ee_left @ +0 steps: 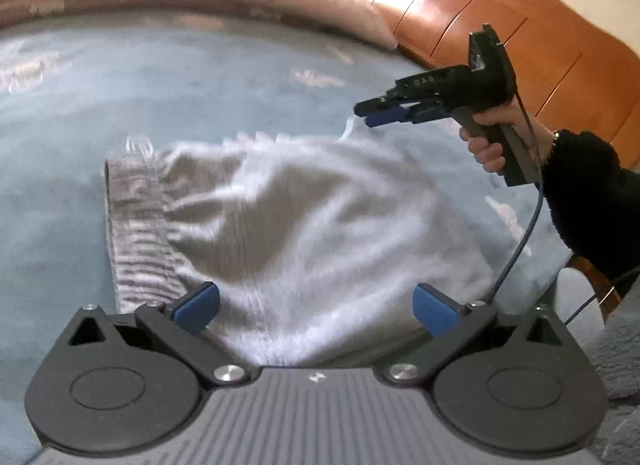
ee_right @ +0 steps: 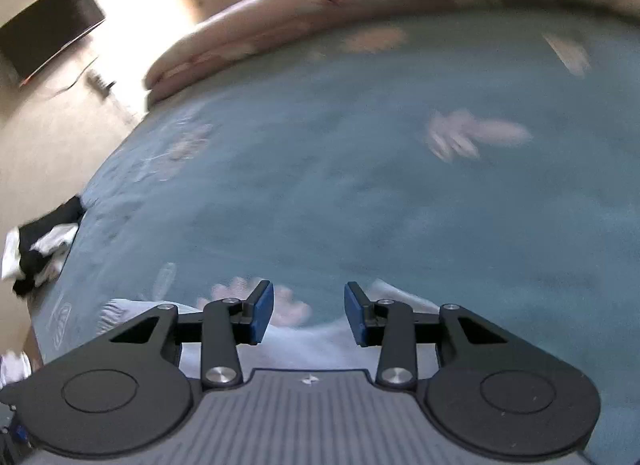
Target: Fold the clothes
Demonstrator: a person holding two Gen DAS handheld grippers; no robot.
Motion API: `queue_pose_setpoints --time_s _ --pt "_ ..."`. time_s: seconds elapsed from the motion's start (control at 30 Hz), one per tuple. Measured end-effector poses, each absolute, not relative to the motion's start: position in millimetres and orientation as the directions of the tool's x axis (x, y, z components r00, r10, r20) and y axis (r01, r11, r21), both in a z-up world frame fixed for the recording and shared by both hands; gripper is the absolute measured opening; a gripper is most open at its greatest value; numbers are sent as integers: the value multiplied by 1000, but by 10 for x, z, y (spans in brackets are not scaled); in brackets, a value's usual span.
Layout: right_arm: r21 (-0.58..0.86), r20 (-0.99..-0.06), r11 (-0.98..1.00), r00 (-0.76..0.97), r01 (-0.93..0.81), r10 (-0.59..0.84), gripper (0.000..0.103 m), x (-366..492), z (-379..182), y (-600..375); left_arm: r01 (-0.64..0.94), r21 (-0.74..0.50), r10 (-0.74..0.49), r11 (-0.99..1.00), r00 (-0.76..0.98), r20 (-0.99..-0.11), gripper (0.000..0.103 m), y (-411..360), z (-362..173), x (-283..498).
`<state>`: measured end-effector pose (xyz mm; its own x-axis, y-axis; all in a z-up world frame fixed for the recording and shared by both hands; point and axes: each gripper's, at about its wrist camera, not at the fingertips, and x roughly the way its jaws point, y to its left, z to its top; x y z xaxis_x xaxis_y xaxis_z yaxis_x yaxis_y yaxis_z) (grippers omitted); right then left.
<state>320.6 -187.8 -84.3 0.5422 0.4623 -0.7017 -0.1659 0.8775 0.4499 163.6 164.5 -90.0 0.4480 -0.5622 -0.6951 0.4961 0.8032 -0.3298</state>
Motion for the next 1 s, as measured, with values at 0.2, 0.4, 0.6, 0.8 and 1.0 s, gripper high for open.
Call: queue_pose_setpoints --time_s 0.2,0.4,0.6,0.8,1.0 --pt "481 -701 871 553 -101 451 43 3137 -1080 -2047 453 -341 -538 824 437 -721 102 1686 -938 1625" --pt "315 -705 932 614 -176 354 55 2806 -700 -1890 444 -280 -483 851 453 -750 102 1537 -844 1592" --pt "214 -715 949 625 -230 313 63 2467 -449 -1771 473 -247 -478 846 466 -745 102 1387 -722 1472" --pt "201 -716 945 620 -257 321 69 2133 -372 -1684 472 -248 -478 846 465 -745 102 1211 -732 1505" --pt "222 -724 935 596 -277 348 72 1841 -420 -1559 492 -262 -491 830 422 -762 102 1003 -896 1490"
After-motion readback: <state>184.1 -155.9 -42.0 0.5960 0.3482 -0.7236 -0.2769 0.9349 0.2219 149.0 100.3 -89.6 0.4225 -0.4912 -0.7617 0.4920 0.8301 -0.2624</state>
